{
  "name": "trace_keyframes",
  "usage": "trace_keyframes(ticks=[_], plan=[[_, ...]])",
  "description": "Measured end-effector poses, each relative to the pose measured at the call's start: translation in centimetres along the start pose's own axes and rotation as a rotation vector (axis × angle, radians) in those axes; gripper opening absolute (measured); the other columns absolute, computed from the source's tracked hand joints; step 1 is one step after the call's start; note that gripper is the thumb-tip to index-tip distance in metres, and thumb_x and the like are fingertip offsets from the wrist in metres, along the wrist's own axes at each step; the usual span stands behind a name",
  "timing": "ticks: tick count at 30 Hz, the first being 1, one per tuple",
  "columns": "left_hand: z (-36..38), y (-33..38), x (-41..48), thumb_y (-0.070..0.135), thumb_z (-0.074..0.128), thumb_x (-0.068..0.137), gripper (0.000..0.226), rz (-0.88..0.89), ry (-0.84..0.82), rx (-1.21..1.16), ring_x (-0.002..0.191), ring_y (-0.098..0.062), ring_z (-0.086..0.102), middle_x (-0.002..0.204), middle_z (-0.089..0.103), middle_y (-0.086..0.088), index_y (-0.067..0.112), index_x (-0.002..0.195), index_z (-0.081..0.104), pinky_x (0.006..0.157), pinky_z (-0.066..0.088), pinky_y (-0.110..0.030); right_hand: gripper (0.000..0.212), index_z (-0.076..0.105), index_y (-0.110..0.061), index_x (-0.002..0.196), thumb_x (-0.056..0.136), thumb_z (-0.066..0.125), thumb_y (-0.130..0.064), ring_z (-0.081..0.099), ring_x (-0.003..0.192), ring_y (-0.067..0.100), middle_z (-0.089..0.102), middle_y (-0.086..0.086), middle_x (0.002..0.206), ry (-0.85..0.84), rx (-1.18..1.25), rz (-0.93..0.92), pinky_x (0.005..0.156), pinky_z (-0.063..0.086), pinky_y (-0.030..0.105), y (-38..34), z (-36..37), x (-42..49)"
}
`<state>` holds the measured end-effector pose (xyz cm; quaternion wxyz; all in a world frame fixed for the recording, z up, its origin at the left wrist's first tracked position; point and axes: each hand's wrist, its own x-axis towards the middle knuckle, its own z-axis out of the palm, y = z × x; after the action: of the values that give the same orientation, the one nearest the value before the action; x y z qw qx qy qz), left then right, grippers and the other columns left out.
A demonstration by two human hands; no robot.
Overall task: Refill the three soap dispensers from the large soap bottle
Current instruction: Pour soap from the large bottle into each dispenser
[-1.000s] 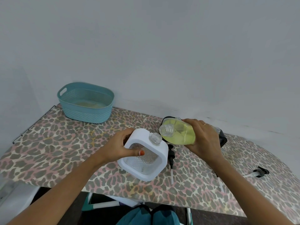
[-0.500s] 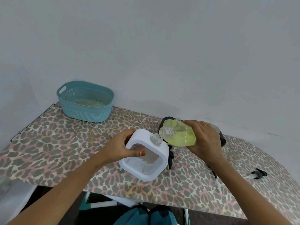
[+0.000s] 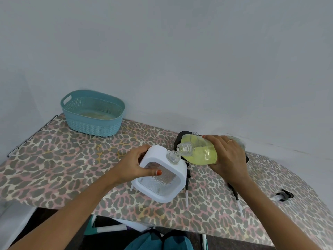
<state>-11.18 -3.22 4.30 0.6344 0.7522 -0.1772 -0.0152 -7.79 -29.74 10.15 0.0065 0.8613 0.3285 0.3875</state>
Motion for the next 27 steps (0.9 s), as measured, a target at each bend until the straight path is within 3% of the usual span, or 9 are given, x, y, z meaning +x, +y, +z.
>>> trace_keyframes(ticks=[5, 15, 19, 24, 27], plan=[[0.11, -0.16, 0.09, 0.070, 0.074, 0.043, 0.071, -0.011, 0.005, 0.000, 0.079, -0.008, 0.064, 0.091, 0.067, 0.009, 0.031, 0.100, 0.059, 0.071, 0.051, -0.017, 0.079, 0.048, -0.015, 0.108, 0.042, 0.090, -0.013, 0.068, 0.074, 0.025, 0.072, 0.004, 0.092, -0.017, -0.050, 0.001, 0.062, 0.046, 0.028, 0.25, 0.13, -0.19], [0.51, 0.27, 0.16, 0.062, 0.077, 0.044, 0.064, 0.004, 0.010, -0.004, 0.073, -0.001, 0.061, 0.083, 0.066, 0.020, 0.029, 0.095, 0.058, 0.065, 0.046, -0.010, 0.075, 0.048, -0.015, 0.108, 0.046, 0.090, -0.016, 0.068, 0.074, 0.026, 0.072, 0.005, 0.091, -0.015, -0.067, -0.014, 0.062, 0.049, 0.030, 0.45, -0.28, -0.05], [0.63, 0.21, 0.11, 0.068, 0.075, 0.044, 0.064, 0.005, 0.020, -0.019, 0.072, 0.000, 0.061, 0.081, 0.066, 0.019, 0.030, 0.093, 0.058, 0.065, 0.046, -0.011, 0.075, 0.049, -0.015, 0.108, 0.046, 0.090, -0.017, 0.068, 0.074, 0.024, 0.072, 0.003, 0.091, -0.014, -0.086, -0.005, 0.067, 0.041, 0.028, 0.63, -0.32, -0.11], [0.77, 0.09, 0.12, 0.070, 0.075, 0.042, 0.070, 0.002, 0.027, -0.019, 0.077, -0.002, 0.063, 0.087, 0.067, 0.016, 0.030, 0.097, 0.058, 0.067, 0.047, -0.011, 0.076, 0.048, -0.015, 0.108, 0.044, 0.091, -0.015, 0.068, 0.074, 0.024, 0.072, 0.004, 0.091, -0.013, -0.091, -0.010, 0.063, 0.047, 0.029, 0.61, -0.41, -0.03], [0.88, 0.29, 0.07, 0.070, 0.074, 0.042, 0.068, 0.006, 0.028, -0.016, 0.075, 0.001, 0.062, 0.085, 0.066, 0.020, 0.032, 0.095, 0.058, 0.065, 0.046, -0.008, 0.078, 0.049, -0.014, 0.108, 0.042, 0.091, -0.014, 0.068, 0.074, 0.025, 0.072, 0.004, 0.091, -0.024, -0.086, -0.005, 0.069, 0.037, 0.026, 0.82, -0.37, -0.02]])
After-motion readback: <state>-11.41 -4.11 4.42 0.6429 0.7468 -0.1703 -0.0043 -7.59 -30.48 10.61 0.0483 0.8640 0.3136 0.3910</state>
